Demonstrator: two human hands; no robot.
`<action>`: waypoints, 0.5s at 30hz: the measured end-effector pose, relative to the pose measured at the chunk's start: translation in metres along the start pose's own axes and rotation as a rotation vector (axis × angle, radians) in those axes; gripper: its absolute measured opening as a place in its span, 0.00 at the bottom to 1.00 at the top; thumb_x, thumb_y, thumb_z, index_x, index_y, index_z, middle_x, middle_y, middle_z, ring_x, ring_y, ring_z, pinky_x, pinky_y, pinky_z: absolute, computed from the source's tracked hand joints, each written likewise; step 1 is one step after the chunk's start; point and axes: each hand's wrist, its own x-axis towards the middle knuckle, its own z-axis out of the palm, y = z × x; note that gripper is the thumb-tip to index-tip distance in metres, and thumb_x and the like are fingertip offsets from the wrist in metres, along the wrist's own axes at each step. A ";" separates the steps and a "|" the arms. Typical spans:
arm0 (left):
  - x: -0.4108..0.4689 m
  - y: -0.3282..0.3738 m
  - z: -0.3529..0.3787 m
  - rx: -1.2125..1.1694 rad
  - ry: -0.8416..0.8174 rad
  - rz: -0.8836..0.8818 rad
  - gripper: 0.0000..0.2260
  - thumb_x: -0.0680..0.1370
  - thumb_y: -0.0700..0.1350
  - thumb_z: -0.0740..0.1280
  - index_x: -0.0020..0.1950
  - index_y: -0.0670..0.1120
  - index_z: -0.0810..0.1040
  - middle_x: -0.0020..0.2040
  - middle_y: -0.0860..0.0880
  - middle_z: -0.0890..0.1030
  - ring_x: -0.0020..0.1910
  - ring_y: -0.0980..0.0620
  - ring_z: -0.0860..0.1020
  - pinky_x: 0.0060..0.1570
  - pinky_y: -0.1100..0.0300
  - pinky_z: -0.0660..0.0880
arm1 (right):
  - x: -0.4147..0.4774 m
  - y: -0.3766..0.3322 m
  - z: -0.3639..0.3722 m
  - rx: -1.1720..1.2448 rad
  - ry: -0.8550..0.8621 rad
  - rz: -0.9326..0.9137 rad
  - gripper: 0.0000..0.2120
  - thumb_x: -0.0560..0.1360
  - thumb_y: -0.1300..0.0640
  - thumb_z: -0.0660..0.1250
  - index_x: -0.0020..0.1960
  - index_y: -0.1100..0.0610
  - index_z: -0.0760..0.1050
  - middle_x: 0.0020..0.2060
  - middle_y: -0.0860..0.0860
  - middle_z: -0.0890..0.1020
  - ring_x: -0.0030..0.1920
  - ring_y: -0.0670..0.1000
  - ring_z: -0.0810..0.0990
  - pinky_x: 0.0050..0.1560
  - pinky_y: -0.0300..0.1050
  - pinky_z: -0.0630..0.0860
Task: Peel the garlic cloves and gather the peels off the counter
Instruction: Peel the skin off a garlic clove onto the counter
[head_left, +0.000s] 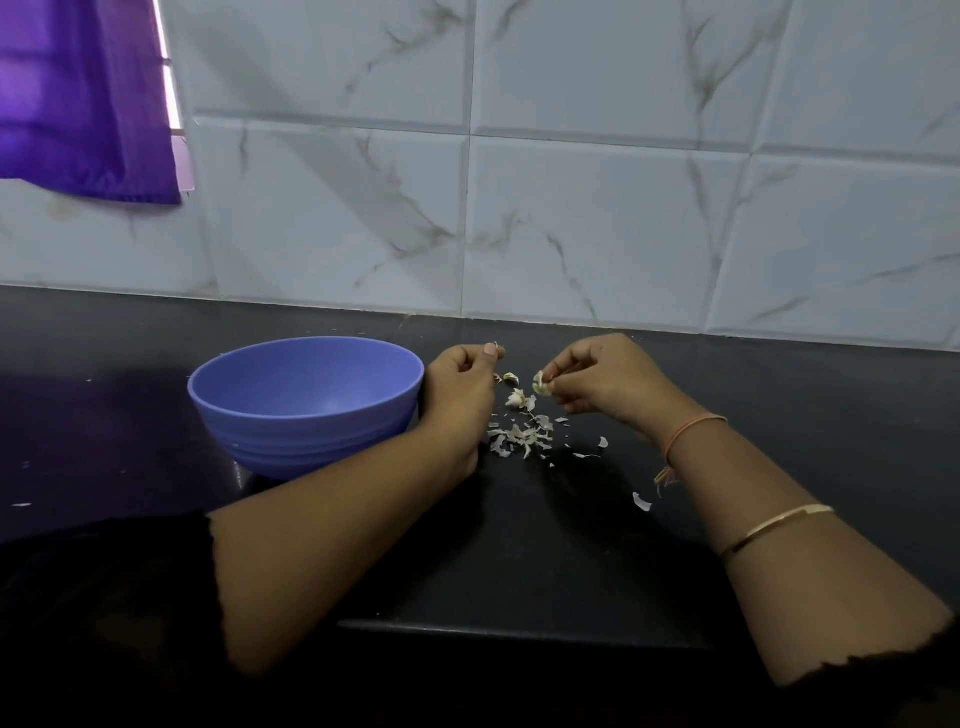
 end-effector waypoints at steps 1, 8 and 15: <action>0.001 -0.001 0.000 -0.010 -0.003 0.005 0.06 0.79 0.46 0.62 0.46 0.46 0.77 0.32 0.52 0.70 0.32 0.56 0.67 0.40 0.58 0.70 | 0.000 -0.001 0.001 0.001 -0.027 -0.003 0.05 0.70 0.69 0.68 0.39 0.62 0.78 0.34 0.55 0.79 0.36 0.51 0.77 0.44 0.46 0.79; 0.002 -0.001 -0.001 -0.024 -0.017 0.008 0.03 0.78 0.44 0.64 0.47 0.47 0.76 0.36 0.52 0.75 0.36 0.57 0.71 0.40 0.63 0.72 | -0.003 -0.003 0.001 0.008 -0.116 0.010 0.07 0.72 0.72 0.65 0.49 0.68 0.78 0.34 0.57 0.79 0.34 0.50 0.78 0.39 0.39 0.79; 0.004 -0.002 0.000 -0.031 0.016 -0.025 0.08 0.81 0.40 0.57 0.53 0.45 0.75 0.39 0.53 0.75 0.35 0.59 0.70 0.36 0.65 0.70 | -0.001 -0.002 -0.013 -0.081 0.067 0.195 0.09 0.74 0.68 0.61 0.36 0.61 0.73 0.29 0.56 0.75 0.28 0.50 0.74 0.24 0.36 0.75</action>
